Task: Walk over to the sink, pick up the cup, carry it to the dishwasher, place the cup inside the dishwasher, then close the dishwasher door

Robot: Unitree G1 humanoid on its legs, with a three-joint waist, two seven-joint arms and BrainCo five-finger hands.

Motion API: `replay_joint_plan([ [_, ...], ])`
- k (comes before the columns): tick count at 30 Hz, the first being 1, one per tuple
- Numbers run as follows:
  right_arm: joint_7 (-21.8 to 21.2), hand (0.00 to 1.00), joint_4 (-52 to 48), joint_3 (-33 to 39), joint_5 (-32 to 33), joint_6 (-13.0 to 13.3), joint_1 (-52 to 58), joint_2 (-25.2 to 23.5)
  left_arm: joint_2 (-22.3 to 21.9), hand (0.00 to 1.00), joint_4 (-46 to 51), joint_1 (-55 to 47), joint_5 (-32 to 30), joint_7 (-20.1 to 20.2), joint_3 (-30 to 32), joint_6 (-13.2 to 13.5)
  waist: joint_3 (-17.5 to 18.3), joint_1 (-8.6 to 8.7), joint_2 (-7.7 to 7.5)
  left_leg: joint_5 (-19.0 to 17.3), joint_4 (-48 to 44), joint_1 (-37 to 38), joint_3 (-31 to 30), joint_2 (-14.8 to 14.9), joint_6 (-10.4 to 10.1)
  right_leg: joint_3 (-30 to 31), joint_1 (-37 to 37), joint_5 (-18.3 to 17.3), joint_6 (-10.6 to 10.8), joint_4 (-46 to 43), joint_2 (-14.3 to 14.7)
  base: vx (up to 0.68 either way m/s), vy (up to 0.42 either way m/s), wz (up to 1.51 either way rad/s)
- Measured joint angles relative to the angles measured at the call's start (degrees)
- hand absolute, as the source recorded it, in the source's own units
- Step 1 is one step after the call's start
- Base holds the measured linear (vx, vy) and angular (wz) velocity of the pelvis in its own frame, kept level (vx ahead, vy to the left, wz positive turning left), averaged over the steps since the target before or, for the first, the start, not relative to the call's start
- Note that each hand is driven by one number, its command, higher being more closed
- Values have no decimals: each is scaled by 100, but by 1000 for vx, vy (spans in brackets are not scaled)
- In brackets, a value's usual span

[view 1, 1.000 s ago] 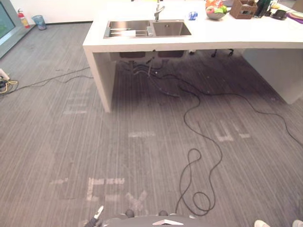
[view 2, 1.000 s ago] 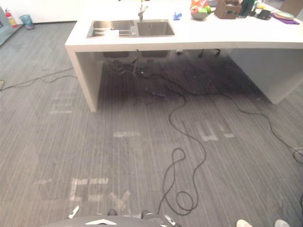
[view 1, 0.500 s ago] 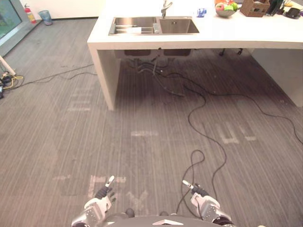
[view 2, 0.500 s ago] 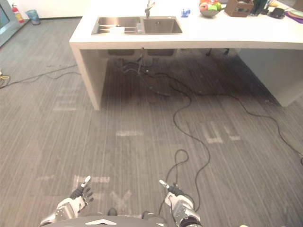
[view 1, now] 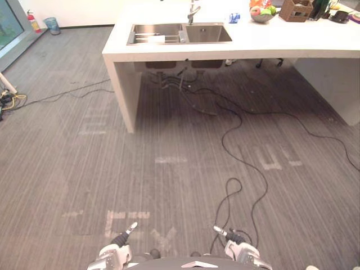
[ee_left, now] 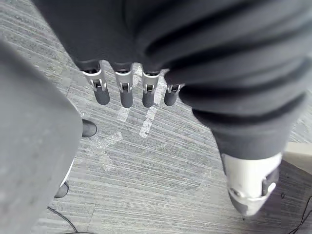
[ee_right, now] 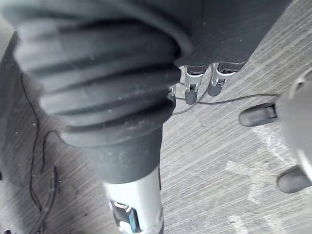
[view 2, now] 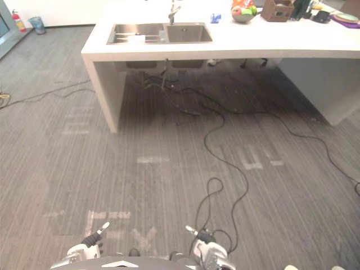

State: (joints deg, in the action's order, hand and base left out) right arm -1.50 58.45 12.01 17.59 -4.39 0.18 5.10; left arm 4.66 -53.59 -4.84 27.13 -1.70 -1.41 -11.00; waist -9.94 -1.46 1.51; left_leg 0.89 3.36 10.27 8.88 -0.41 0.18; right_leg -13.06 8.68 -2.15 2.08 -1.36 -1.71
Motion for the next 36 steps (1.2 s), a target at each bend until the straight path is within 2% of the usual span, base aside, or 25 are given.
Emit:
replay_joint_plan([
  [2, 71, 0, 133, 1, 95, -146, 84, 10, 23, 0, -66, 1, 210, 156, 47, -19, -16, -11, -40, -20, -3, -4, 10, -11, 35, 4, -66, -49, 9, -109, -23, -17, 10, -2],
  [4, 199, 0, 138, 10, 476, -234, 177, 15, 43, 0, -103, 1, 275, 306, 153, -27, -41, -11, -77, -62, -22, -25, -38, -68, 85, -9, -314, -343, 60, -693, -149, -25, 31, 10],
  [6, 524, 0, 110, 26, 1140, -231, 365, 6, 168, 0, -125, 0, 567, 316, 219, -76, -113, -4, -215, -205, -94, -18, -166, -256, 246, -20, -765, -782, 251, -2014, -502, -51, 39, 26],
  [7, 577, 0, 106, 63, 1261, -227, 383, 10, 166, 0, -131, 1, 626, 316, 304, -85, -152, 5, -229, -259, -200, -41, -188, -281, 267, 23, -995, -787, 249, -2531, -563, -34, 39, 22],
  [8, 595, 0, 96, 236, 1380, -202, 399, 2, 183, 0, -145, 18, 638, 331, 481, -70, -299, 10, -255, -420, -543, -118, -201, -297, 302, 180, -1546, -583, 58, -3699, -732, -22, 27, 10],
  [10, 591, 0, 76, 407, 1454, -143, 411, -39, 259, 0, -255, 14, 635, 322, 741, 0, -567, 22, -270, -708, -1025, -142, -213, -283, 338, 374, -2312, -62, -229, -5234, -904, -8, 9, 3],
  [11, 593, 0, 93, 388, 1449, -105, 446, -50, 340, 0, -339, 28, 629, 252, 835, 95, -662, 33, -361, -870, -1259, -140, -218, -216, 322, 468, -2672, -165, -139, -5848, -892, 17, -42, 6],
  [12, 599, 0, 100, 386, 1449, -96, 492, -89, 360, 0, -354, 41, 630, 203, 844, 146, -676, 41, -388, -939, -1331, -141, -235, -164, 303, 455, -2803, -196, -92, -5976, -877, 61, -79, 16],
  [13, 613, 0, 89, 390, 1457, -80, 566, -158, 360, 0, -337, 12, 643, 172, 865, 250, -700, 40, -400, -1012, -1391, -135, -238, -44, 243, 374, -2986, -253, 3, -5811, -823, 154, -125, 21],
  [15, 699, 0, 78, 412, 1489, -80, 715, -231, 333, 0, -217, 12, 645, 160, 827, 357, -712, 74, -390, -1092, -1411, -121, -234, 106, 141, 172, -3050, -259, 49, -4676, -800, 200, -143, 13],
  [17, 710, 0, 67, 434, 1558, -76, 744, -229, 110, 0, 350, 51, 601, 54, 666, 478, -787, 119, -325, -1217, -1454, -119, -228, 193, -34, 165, -2776, -3, 158, -2322, -739, 272, -221, -3],
  [18, 710, 0, 65, 445, 1563, -80, 751, -220, 59, 0, 538, 77, 609, 9, 606, 529, -794, 150, -283, -1343, -1539, -88, -234, 246, -90, 260, -2705, 62, 129, -1919, -735, 213, -196, 5],
  [20, 660, 0, -47, 465, 1252, -78, 763, -138, -133, 0, 941, 102, 634, -158, 571, 736, -826, 191, -201, -1628, -1675, 64, -266, 421, -332, 367, -2597, 58, 87, -1934, -781, 333, -303, 10],
  [21, 610, 0, -171, 453, 1043, -66, 806, -148, -204, 0, 1147, 104, 642, -214, 534, 798, -800, 197, -222, -1755, -1688, 147, -306, 477, -493, 384, -2520, -45, 80, -1989, -845, 523, -472, 5],
  [22, 561, 0, -239, 461, 930, -26, 819, -164, -253, 0, 1331, 146, 644, -276, 451, 867, -780, 175, -240, -1888, -1712, 234, -374, 583, -609, 203, -2528, 203, 35, -2155, -845, 535, -481, 5],
  [23, 531, 0, -352, 450, 916, -19, 868, -40, -374, 0, 1563, 155, 641, -338, 281, 919, -657, 196, -9, -2011, -1628, 245, -439, 890, -641, -53, -2684, -6, -137, -2465, -638, 465, -385, 0],
  [24, 532, 0, -354, 454, 955, 16, 779, 50, -427, 0, 1768, 192, 636, -385, 36, 940, -505, 205, 120, -1925, -1757, 153, -618, 1018, -565, -250, -2813, -264, -251, -2507, -457, 387, -266, -2],
  [25, 532, 0, -342, 453, 995, 18, 702, 110, -441, 0, 1846, 224, 629, -407, -43, 951, -463, 197, 191, -1796, -2128, 18, -710, 987, -606, -258, -2842, -355, -312, -2509, -384, 569, -290, -7],
  [26, 513, 0, -341, 459, 1118, -52, 545, 160, -466, 0, 1940, 433, 489, -506, -102, 1007, -446, 227, 154, -1403, -2935, -232, -722, 941, -669, -268, -2805, -502, -474, -2504, -277, 691, -342, 1],
  [28, 462, 0, -277, 450, 1116, -83, 432, 172, -490, 0, 1955, 639, 401, -677, -97, 1073, -446, 255, 136, -808, -3602, -529, -747, 1005, -921, -313, -2608, -670, -647, -2478, -203, 597, -307, 5],
  [29, 350, 0, -217, 395, 1047, -74, 323, 199, -491, 0, 2118, 656, 403, -786, -96, 1207, -452, 253, 128, -292, -4551, -956, -733, 1123, -957, -282, -2369, -741, -724, -2329, -139, 474, -238, -15],
  [30, 252, 0, -137, 391, 886, -38, 244, 246, -489, 0, 2381, 653, 403, -867, -98, 1315, -447, 241, 139, -311, -5618, -1388, -672, 1246, -853, -304, -2042, -709, -778, -2107, -81, 461, -216, -20],
  [32, 134, 0, -129, 402, 647, 72, 241, 260, -492, 0, 2739, 632, 400, -1067, -100, 1433, -466, 210, 129, -509, -6362, -1819, -643, 1266, -671, -339, -1357, -694, -798, -1666, -22, 463, -168, 0],
  [34, 120, 0, -156, 440, 632, 192, 233, 278, -492, 0, 3283, 601, 399, -1204, -91, 1469, -505, 161, 112, -811, -6353, -2241, -663, 1046, -629, -396, -740, -695, -799, -1198, 18, 427, -118, 9],
  [36, 86, 0, -198, 607, 751, 277, 162, 331, -488, 0, 3948, 538, 339, -1222, -88, 1474, -556, 1, 168, -1020, -5661, -2593, -363, 733, -620, -343, -310, -704, -788, -887, 30, 273, -40, -19],
])
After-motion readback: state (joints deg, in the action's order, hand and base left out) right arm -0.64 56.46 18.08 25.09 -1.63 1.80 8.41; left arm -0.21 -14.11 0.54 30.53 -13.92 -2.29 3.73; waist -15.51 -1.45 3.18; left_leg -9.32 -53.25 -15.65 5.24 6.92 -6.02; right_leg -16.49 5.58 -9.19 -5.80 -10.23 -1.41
